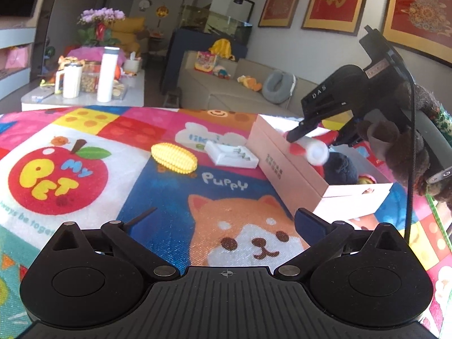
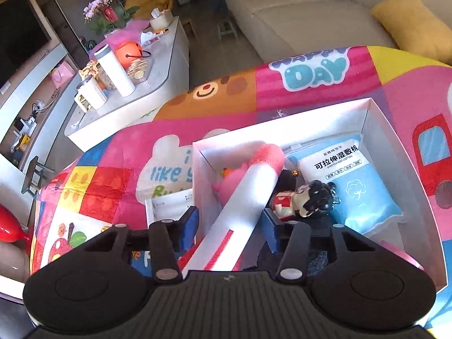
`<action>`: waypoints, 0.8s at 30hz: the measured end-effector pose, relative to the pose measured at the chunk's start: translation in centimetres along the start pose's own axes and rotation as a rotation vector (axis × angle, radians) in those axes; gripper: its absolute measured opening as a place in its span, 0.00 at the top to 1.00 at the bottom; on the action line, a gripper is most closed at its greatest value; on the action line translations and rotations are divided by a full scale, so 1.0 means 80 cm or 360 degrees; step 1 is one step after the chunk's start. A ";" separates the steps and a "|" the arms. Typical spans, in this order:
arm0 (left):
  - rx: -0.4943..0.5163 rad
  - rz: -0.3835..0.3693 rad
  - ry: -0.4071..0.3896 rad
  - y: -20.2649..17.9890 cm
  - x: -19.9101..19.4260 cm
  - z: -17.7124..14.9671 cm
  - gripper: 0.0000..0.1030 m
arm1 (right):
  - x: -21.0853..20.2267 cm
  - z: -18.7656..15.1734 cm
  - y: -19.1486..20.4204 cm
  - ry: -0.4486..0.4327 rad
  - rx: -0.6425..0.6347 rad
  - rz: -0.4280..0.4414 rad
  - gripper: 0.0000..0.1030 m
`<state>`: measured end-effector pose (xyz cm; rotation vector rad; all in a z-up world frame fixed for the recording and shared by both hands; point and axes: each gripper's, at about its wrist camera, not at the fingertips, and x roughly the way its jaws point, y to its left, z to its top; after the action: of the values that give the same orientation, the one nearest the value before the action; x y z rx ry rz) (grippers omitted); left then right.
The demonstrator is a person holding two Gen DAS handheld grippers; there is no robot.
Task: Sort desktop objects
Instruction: 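Lower the rocket and figurine into the pink box and open both tools, then reach the right tool to the white battery charger and grasp it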
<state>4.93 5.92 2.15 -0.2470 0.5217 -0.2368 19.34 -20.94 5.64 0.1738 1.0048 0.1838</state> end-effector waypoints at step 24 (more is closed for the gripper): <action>-0.0104 -0.0092 -0.0061 0.012 -0.002 -0.004 0.00 | -0.045 -0.076 0.009 -0.0111 -0.0714 -0.0207 0.68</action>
<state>4.82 6.81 1.66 -0.3302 0.4850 -0.2710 12.19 -20.68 5.59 -0.2920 0.8795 0.2773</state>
